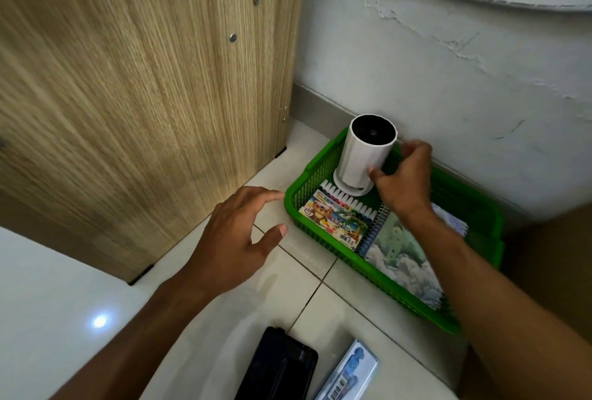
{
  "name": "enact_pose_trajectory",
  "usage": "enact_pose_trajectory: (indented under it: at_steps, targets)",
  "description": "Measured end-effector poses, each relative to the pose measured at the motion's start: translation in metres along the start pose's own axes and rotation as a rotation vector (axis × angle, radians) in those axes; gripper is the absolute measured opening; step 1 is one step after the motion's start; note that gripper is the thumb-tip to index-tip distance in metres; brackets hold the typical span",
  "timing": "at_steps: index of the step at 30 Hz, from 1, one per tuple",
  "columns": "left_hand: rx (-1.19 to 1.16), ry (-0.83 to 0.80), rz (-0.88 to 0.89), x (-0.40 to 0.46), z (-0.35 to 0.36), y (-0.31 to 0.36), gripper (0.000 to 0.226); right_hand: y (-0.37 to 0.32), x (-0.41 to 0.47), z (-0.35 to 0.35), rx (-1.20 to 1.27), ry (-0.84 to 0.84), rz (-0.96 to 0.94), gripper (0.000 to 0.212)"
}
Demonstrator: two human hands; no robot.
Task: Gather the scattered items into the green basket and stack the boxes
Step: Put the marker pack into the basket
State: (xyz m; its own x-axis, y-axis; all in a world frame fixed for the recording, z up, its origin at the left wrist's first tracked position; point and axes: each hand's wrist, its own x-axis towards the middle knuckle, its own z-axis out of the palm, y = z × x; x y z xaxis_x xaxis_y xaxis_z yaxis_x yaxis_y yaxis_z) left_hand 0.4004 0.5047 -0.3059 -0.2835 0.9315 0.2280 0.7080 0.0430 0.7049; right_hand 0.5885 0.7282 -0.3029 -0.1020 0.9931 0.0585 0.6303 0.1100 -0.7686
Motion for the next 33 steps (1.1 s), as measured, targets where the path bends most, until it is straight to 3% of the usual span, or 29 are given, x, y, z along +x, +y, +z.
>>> enact_pose_trajectory:
  at_steps: [2,3,6,8,10,14,20,28,33]
  targets:
    - [-0.001,-0.002,0.001,-0.001,0.000,0.000,0.044,0.009,-0.020,0.002,-0.127,0.001,0.060,0.068]
    - [0.002,-0.004,0.003,-0.001,0.000,0.000,0.044,0.014,-0.028,0.003,-0.177,-0.116,0.101,0.072]
    - [0.012,-0.010,0.003,-0.002,0.001,0.002,0.044,0.027,-0.037,0.000,-0.240,-0.616,0.156,0.111]
    - [0.008,-0.016,0.003,-0.002,0.001,0.004,0.044,0.030,-0.033,0.001,-0.264,-0.772,0.142,0.136]
    - [-0.001,-0.025,0.003,-0.002,0.002,0.004,0.044,0.032,-0.027,0.005,-0.365,-0.824,0.130,0.149]
    - [-0.004,-0.034,0.004,-0.002,0.004,0.006,0.045,0.034,-0.017,0.008,-0.625,-0.807,0.046,0.153]
    - [-0.003,-0.033,-0.001,-0.003,0.003,0.004,0.043,0.045,-0.019,0.011,-0.659,-0.748,0.008,0.151]
    - [0.001,-0.030,0.003,-0.003,0.004,0.010,0.044,0.044,-0.022,0.010,-0.526,-0.689,-0.005,0.145]
    - [-0.004,-0.014,0.021,-0.001,0.001,0.013,0.044,0.051,-0.018,0.004,-0.377,-0.561,0.031,0.137]
